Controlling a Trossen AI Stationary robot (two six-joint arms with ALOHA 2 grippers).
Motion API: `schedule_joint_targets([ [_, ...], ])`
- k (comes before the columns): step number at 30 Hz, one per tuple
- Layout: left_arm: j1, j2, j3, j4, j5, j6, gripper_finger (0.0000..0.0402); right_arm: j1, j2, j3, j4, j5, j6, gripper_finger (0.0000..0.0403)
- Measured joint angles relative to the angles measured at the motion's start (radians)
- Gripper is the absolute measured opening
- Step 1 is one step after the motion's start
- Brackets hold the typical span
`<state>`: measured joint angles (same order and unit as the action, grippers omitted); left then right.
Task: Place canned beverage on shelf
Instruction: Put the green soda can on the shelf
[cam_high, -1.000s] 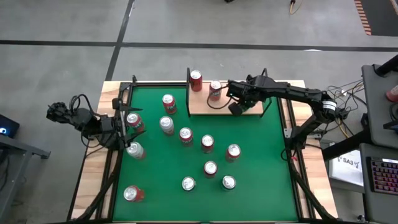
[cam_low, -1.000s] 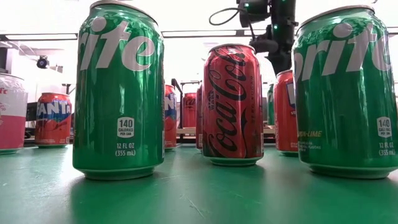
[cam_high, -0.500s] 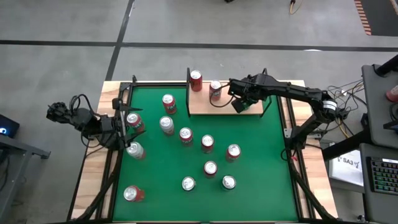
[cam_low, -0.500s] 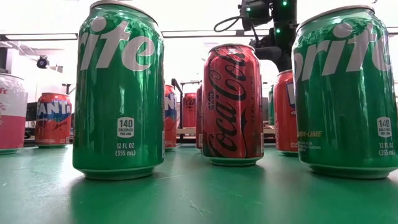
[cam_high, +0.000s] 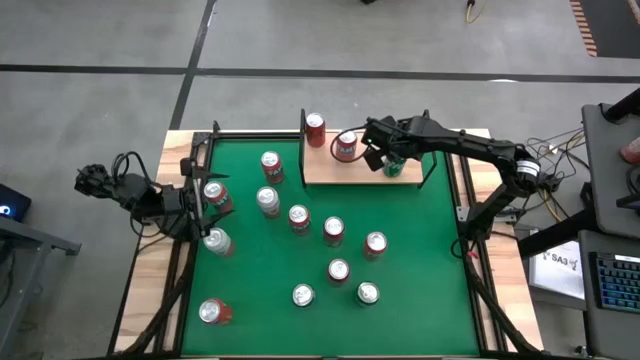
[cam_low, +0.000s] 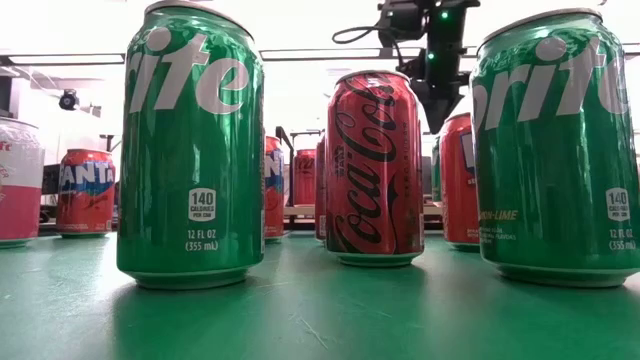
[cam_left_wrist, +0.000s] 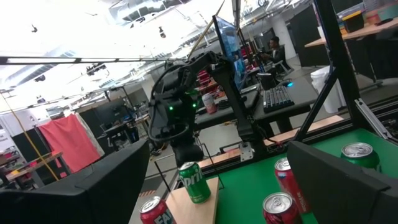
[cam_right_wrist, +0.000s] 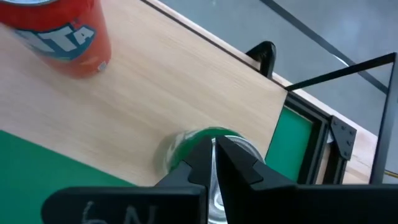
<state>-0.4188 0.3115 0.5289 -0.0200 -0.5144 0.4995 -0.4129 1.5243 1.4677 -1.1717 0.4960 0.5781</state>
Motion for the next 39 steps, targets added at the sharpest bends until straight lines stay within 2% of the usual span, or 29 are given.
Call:
schedule_joint_targets([
  [23,0.0,0.0,0.0,0.0,0.0,0.001,0.0366,0.003,0.003,-0.022,0.003,-0.026,0.013,0.0013],
  [39,0.0,0.0,0.0,0.0,0.0,0.001,0.0366,0.008,-0.007,-0.021,-0.06,-0.103,-0.054,0.0013],
])
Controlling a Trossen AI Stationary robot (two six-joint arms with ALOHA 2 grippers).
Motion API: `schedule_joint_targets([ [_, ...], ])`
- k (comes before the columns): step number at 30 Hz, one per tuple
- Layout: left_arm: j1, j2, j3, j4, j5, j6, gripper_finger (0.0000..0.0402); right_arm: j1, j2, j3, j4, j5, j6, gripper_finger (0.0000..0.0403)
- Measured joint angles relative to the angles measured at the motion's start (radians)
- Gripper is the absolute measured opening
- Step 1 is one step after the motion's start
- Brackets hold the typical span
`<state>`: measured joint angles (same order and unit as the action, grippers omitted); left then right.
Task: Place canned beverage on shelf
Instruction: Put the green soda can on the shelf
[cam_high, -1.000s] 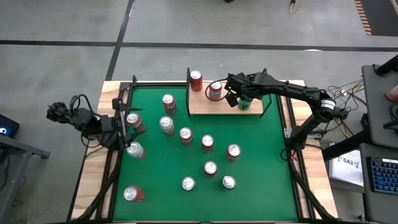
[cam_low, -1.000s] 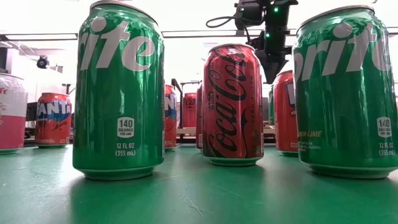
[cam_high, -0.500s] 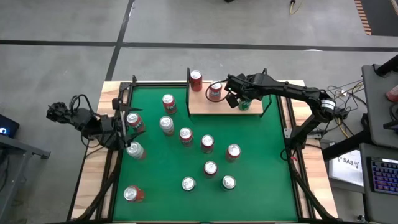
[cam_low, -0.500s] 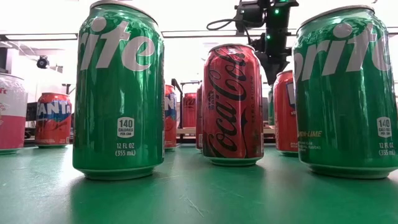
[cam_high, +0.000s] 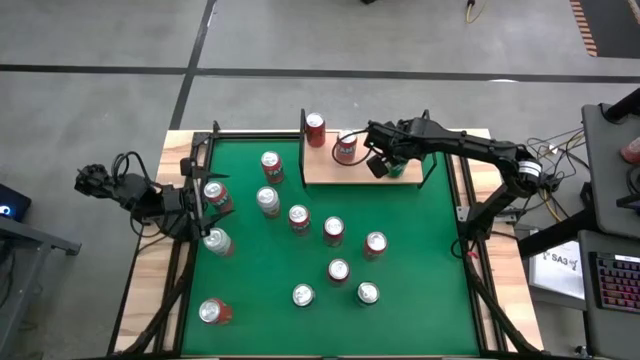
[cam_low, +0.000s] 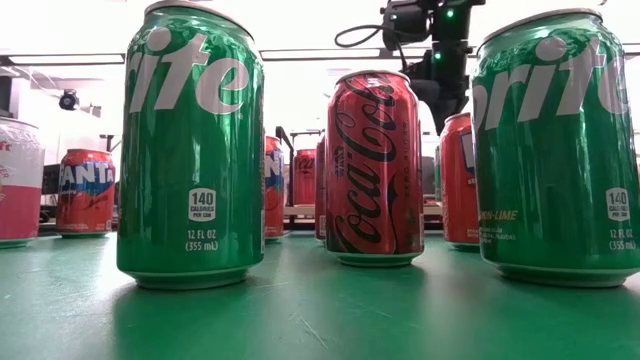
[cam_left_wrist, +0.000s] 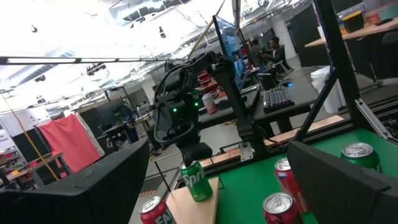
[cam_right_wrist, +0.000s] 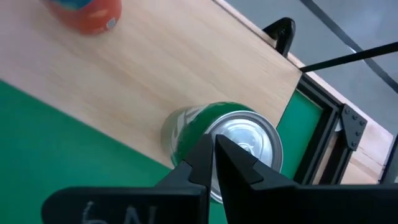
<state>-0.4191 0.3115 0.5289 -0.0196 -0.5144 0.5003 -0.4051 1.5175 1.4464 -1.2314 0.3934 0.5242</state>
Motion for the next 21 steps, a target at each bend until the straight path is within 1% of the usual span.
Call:
schedule_joint_targets([
  [8,0.0,0.0,0.0,0.0,0.0,0.0,0.0366,0.01,-0.007,0.001,-0.027,-0.03,-0.039,0.0013],
  [13,0.0,0.0,0.0,0.0,0.0,0.0,0.0366,0.01,-0.008,0.001,-0.047,-0.031,-0.045,0.0013],
  [21,0.0,0.0,0.0,0.0,0.0,0.0,0.0366,0.01,-0.024,0.011,-0.056,-0.038,-0.012,0.0013],
])
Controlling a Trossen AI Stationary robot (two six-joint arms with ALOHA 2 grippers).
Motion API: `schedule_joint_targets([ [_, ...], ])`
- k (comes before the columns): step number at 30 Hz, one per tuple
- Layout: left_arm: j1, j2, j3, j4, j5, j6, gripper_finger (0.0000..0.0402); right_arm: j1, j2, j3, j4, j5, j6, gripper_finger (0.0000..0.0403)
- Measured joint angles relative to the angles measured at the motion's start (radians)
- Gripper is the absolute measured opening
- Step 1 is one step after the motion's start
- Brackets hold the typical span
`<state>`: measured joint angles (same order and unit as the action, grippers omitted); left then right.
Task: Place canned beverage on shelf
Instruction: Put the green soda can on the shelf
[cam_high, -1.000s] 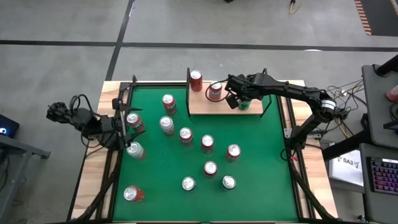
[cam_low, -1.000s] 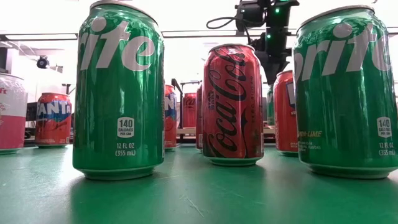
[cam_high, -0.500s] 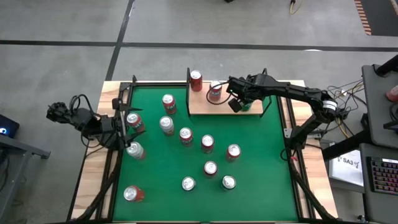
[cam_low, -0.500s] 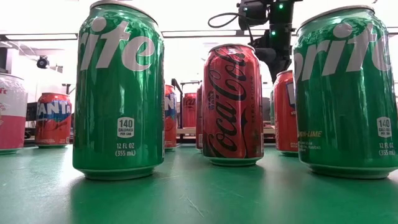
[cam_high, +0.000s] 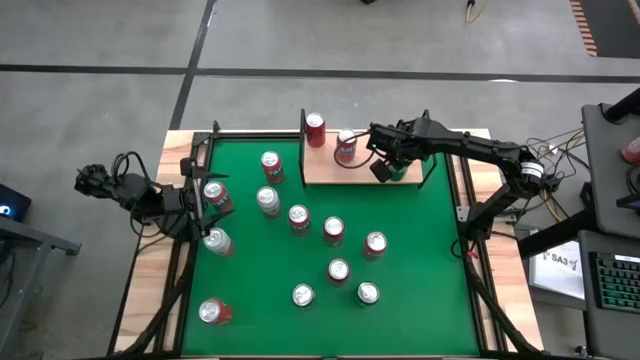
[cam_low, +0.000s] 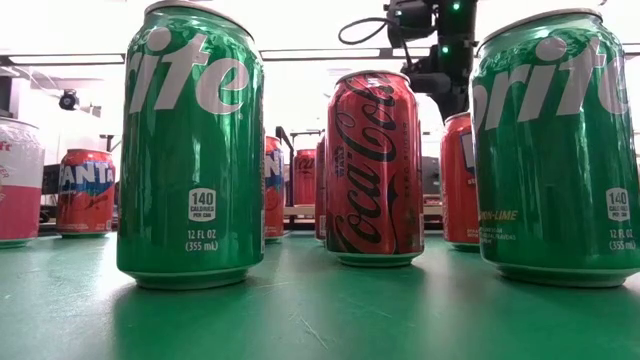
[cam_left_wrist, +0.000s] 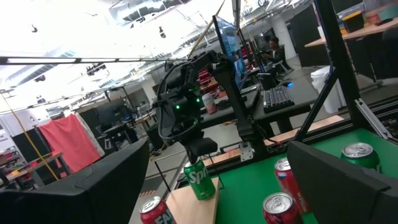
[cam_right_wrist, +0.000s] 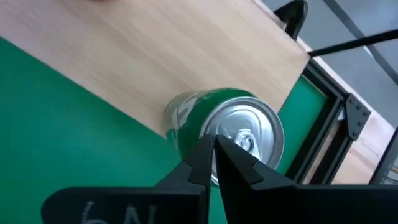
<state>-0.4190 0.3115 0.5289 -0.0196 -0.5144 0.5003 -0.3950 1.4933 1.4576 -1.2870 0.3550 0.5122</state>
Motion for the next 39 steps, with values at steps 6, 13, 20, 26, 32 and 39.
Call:
schedule_joint_targets([
  [6,0.0,0.0,0.0,0.0,0.0,0.0,0.0366,0.0,-0.004,0.049,0.044,0.037,0.038,0.0013],
  [13,0.0,0.0,0.0,0.002,0.0,0.0,0.0366,0.0,-0.001,0.049,0.134,-0.016,0.04,0.0013],
  [20,0.0,0.0,0.0,0.003,0.0,0.0,0.0366,0.007,0.033,0.044,0.135,-0.05,0.071,0.0013],
  [26,0.0,0.0,0.0,0.003,0.0,0.0,0.0366,0.011,0.079,0.043,0.1,-0.051,0.08,0.0013],
  [32,0.0,0.0,0.0,0.004,0.0,0.0,0.0366,0.011,0.121,0.043,0.017,-0.039,0.098,0.0013],
  [39,0.0,0.0,0.0,0.004,0.0,0.0,0.0366,0.011,0.125,0.042,-0.009,0.015,0.096,0.0013],
])
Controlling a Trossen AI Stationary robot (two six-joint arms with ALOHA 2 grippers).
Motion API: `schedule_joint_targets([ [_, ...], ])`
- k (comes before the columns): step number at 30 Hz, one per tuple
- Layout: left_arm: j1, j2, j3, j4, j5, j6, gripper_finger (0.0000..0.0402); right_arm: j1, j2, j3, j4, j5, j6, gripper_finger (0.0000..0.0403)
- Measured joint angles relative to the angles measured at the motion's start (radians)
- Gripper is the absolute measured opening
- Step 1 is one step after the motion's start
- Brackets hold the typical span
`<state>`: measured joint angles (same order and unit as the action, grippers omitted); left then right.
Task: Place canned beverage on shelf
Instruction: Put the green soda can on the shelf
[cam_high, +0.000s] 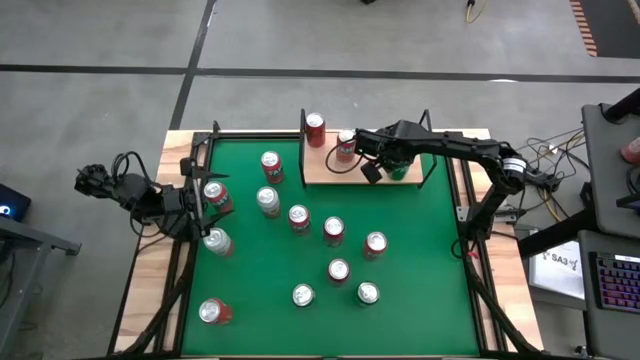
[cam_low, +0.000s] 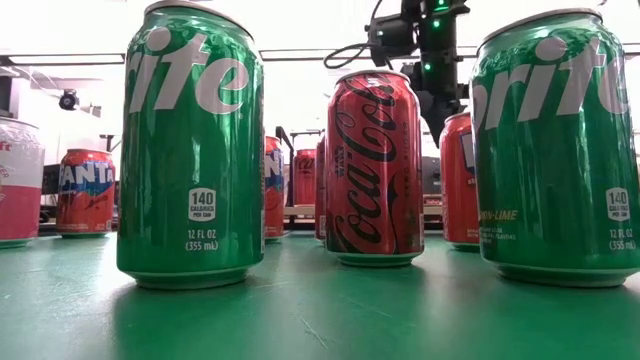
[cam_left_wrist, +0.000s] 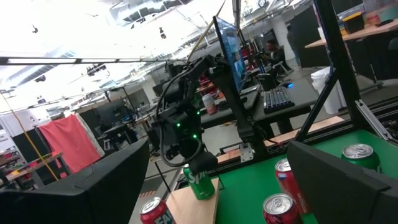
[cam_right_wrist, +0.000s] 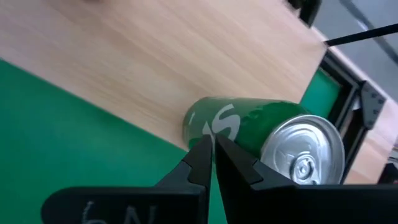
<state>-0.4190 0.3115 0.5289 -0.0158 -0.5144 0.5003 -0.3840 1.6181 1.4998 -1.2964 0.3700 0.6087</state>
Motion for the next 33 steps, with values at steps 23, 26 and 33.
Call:
schedule_joint_targets([
  [23,0.0,0.0,0.0,0.001,0.0,0.0,0.0366,0.033,-0.054,0.108,-0.106,-0.116,-0.005,0.0013],
  [26,0.0,0.0,0.0,0.001,0.0,0.0,0.0366,0.033,-0.056,0.121,-0.186,-0.192,-0.003,0.0013],
  [33,0.0,0.0,0.0,0.0,0.0,-0.003,0.0366,0.026,-0.056,0.097,-0.273,-0.239,-0.041,0.0013],
])
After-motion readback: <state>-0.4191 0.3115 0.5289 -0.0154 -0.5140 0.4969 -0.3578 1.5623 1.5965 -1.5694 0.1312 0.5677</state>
